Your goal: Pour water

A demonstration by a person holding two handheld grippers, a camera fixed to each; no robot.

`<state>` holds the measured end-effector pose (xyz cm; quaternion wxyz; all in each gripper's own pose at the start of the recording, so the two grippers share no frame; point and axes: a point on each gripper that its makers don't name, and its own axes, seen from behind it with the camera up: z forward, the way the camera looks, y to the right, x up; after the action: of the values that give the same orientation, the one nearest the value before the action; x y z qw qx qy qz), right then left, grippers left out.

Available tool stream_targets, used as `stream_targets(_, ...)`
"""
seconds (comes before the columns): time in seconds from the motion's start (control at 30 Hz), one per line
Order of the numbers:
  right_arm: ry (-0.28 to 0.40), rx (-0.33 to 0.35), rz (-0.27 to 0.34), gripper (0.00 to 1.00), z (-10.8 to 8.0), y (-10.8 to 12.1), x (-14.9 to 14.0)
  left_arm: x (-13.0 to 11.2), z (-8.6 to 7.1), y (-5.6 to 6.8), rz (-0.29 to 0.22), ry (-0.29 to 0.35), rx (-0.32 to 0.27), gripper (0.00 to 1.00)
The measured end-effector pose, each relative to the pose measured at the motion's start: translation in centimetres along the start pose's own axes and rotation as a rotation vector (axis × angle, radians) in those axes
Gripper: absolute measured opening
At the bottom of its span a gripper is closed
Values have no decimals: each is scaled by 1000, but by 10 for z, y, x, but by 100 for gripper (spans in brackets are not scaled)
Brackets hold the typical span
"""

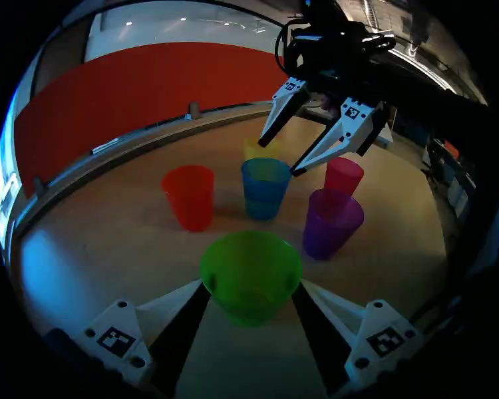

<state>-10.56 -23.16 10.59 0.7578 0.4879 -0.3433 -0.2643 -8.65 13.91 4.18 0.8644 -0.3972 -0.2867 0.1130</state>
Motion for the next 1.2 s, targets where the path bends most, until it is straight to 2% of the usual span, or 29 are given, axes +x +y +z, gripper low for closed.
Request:
stream_targets(0.27,-53,20,2,100,11,0,-7,1,-7,-3,3,11,14,84)
stream_targets(0.63,-102,24,-6,100,28,0,-13,4,-14,0,9,27,15,84)
stream_targets(0.77,-123,26,-7,97,33,-1,-17,4,-15,-2,9,28,21,84)
stream_targets(1.2,-134,30,45,90,34,-2,-19,5,-20,-2,18,33,33,84)
